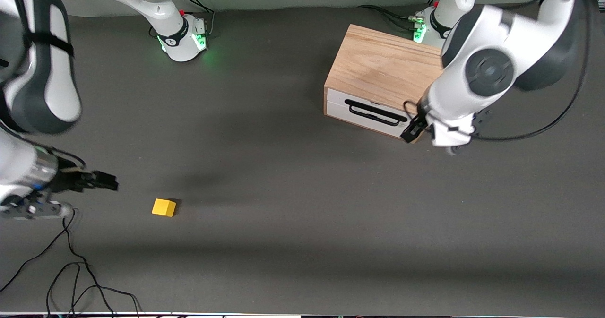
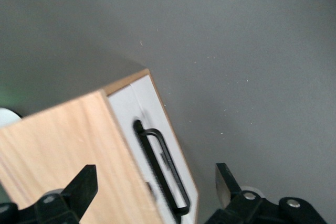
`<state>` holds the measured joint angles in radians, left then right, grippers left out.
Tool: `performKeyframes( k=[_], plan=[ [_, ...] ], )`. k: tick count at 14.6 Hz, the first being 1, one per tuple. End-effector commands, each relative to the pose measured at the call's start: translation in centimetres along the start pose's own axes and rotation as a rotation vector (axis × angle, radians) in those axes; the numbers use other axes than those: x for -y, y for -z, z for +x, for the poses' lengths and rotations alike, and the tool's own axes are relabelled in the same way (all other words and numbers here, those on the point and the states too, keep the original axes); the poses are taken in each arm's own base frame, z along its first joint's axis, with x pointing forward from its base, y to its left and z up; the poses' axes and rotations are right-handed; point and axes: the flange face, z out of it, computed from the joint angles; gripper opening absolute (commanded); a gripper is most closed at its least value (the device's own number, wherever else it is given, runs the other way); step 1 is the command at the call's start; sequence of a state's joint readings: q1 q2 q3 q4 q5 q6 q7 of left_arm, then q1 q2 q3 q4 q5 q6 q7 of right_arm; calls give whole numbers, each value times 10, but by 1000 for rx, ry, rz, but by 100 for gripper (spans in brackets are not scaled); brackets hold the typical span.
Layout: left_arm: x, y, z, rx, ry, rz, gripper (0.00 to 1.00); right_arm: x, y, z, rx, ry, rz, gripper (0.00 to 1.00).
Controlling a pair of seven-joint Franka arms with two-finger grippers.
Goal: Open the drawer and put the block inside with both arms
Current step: 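Reach the left gripper to the drawer handle while the right gripper reaches the cube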
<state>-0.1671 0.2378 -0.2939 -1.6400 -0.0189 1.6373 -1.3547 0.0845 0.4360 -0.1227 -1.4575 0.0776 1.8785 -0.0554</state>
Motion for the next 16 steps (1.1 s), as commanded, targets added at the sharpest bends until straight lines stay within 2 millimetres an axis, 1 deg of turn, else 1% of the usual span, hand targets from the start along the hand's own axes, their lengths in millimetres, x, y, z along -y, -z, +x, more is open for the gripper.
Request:
performKeyframes(
  k=[1, 4, 5, 6, 7, 8, 9, 10, 11, 13, 15, 16],
  plan=[
    [-28, -26, -38, 3, 77, 18, 100, 3, -43, 15, 12, 2, 12, 100],
    [-44, -61, -51, 15, 67, 36, 100, 4, -84, 17, -6, 0, 5, 100],
    [-46, -74, -59, 25, 71, 46, 100, 11, -96, 19, -17, 0, 3, 100],
    [-48, -91, -60, 32, 76, 64, 100, 13, -106, 20, -12, -16, 1, 100],
    [-47, -112, -68, 31, 85, 75, 100, 14, -123, 21, 0, -31, 0, 100],
    [-48, -120, -73, 27, 87, 69, 100, 13, -134, 21, 3, -36, -1, 100],
    [-49, -127, -73, 30, 93, 69, 100, 14, -145, 19, 10, -36, -1, 100],
    [-52, -138, -73, 34, 105, 81, 100, 17, -156, 17, 5, -33, 0, 100],
    [-54, -147, -74, 37, 120, 94, 100, 16, -170, 11, -7, -35, -3, 100],
    [-52, -156, -78, 38, 124, 129, 100, 16, -193, 1, -29, -37, -5, 100],
    [-46, -166, -79, 38, 120, 189, 100, 16, -202, -2, -42, -36, -6, 100],
    [-44, -167, -80, 37, 120, 197, 100, 16, -209, -4, -44, -37, -6, 100]
  ],
)
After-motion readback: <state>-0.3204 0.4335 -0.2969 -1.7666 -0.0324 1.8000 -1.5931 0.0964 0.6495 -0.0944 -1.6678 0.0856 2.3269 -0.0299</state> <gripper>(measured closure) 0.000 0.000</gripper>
